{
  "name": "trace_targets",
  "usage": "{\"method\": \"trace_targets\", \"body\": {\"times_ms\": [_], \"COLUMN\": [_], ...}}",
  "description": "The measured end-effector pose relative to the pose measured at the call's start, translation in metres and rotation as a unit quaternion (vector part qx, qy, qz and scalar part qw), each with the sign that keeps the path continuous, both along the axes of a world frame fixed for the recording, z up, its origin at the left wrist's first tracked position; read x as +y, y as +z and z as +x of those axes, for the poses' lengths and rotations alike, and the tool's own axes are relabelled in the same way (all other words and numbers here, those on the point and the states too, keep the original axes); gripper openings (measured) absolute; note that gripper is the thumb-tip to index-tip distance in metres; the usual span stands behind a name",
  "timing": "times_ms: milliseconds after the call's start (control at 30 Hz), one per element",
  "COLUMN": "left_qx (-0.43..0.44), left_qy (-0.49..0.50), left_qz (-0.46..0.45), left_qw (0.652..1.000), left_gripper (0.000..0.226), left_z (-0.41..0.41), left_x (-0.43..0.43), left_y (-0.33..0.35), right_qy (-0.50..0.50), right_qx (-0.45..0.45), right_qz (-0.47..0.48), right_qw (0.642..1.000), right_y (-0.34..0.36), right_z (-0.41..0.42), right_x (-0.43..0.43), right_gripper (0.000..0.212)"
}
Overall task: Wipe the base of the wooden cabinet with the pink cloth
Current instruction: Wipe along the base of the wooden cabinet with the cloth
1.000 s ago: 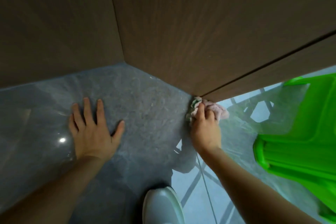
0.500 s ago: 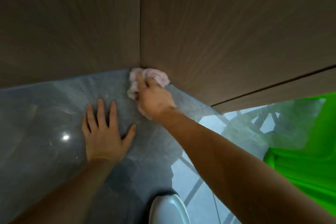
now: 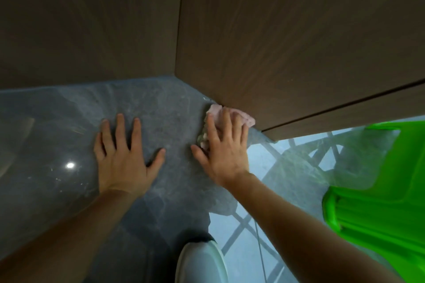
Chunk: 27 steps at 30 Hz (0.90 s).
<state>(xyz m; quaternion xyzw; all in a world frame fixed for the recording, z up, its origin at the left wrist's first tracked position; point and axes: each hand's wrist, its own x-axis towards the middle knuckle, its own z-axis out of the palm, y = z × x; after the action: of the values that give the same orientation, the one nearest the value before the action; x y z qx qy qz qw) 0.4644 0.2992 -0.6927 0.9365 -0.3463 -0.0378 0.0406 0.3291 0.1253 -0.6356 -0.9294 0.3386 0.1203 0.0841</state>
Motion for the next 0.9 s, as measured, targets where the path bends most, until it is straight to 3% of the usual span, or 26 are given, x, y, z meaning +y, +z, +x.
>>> {"method": "trace_targets", "body": {"times_ms": [100,233,333,467,533,767,833,900], "left_qx": [-0.006,-0.003,0.018,0.022,0.028,0.006,-0.003,-0.009], "left_qy": [-0.004,-0.008,-0.004,-0.002,-0.002,0.008,0.003,0.000], "left_qz": [0.005,0.011,0.015,-0.002,-0.006,-0.026,-0.023,-0.028], "left_qw": [1.000,1.000,1.000,1.000,1.000,1.000,1.000,1.000], "left_gripper": [0.091,0.092,0.094,0.092,0.092,0.090,0.089,0.089], "left_z": [0.001,0.001,0.002,-0.001,0.000,0.001,0.001,0.001], "left_x": [0.000,0.001,0.002,0.002,0.003,0.003,0.002,0.002], "left_y": [0.002,0.004,0.004,0.003,0.002,-0.005,-0.005,-0.006], "right_qy": [-0.031,0.105,0.151,0.295,0.319,0.099,0.051,0.080], "right_qx": [-0.030,-0.078,-0.080,-0.084,-0.061,0.020,0.048,0.057], "right_qz": [0.021,0.047,0.028,0.006,-0.009,0.002,0.025,0.040], "right_qw": [0.999,0.990,0.985,0.952,0.946,0.995,0.997,0.994], "right_y": [-0.021,-0.026,-0.026,-0.029,-0.027,-0.015,-0.009,-0.005], "right_z": [0.033,0.112,0.145,0.089,0.037,-0.161,-0.176,-0.164], "right_x": [0.015,0.018,0.022,-0.038,-0.064,-0.053,-0.050,-0.045], "right_gripper": [0.083,0.074,0.065,0.051,0.051,0.058,0.061,0.062]}}
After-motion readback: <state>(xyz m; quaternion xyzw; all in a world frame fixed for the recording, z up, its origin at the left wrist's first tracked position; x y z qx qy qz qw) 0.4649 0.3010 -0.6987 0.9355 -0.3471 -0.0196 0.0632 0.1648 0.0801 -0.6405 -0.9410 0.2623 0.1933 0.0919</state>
